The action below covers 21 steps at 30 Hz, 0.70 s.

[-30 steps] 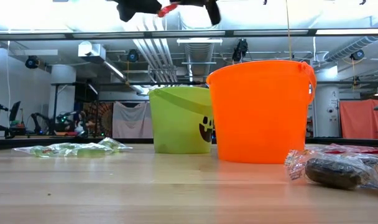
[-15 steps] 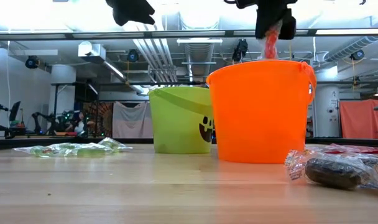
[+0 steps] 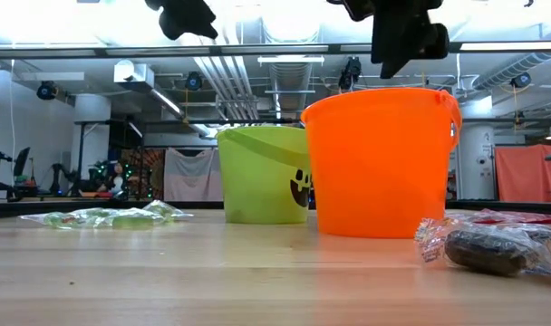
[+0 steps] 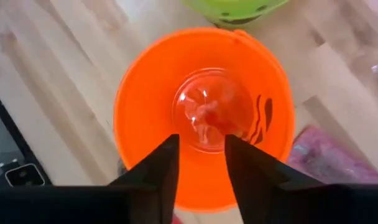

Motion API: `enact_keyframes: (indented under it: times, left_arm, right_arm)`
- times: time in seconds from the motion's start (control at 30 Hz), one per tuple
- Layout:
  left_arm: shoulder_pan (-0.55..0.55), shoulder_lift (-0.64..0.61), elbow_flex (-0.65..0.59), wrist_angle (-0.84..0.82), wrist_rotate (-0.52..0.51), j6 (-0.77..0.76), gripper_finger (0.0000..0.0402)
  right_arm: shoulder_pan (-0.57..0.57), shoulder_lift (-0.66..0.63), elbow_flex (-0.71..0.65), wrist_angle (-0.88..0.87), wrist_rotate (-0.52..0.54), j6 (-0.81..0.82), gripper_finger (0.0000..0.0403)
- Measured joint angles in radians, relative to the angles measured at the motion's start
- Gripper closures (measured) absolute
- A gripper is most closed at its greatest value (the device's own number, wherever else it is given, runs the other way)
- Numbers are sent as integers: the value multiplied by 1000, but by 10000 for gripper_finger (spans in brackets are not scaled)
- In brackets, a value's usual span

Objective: Sort candy by brand, put in halloween buckets
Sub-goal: Put the black gummy into the top orange bucket

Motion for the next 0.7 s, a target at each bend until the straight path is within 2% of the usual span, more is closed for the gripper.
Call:
enact_keyframes:
  times: [0.1, 0.2, 0.37, 0.43, 0.53, 0.6, 0.7]
  left_arm:
    - [-57, 0, 5, -3, 59, -54, 232]
    - [-174, 0, 8, -1, 77, -127, 232]
    - [-422, 46, 7, 17, -81, -269, 232]
    - [-512, 96, 7, 77, -142, -319, 232]
    - [-606, 202, 7, 235, -157, -362, 232]
    - [-646, 291, 18, 323, -166, -362, 232]
    - [-672, 440, 79, 350, -229, -311, 232]
  right_arm:
    - [47, -25, 2, -5, 3, 51, 249]
    - [135, -43, 5, -4, 3, 134, 235]
    - [335, -41, -5, -5, 2, 347, 227]
    - [424, -34, -11, -5, 31, 438, 227]
    - [554, -18, -15, -5, 125, 586, 227]
    - [623, -9, -15, -5, 195, 685, 227]
    - [693, 16, -15, -5, 271, 783, 227]
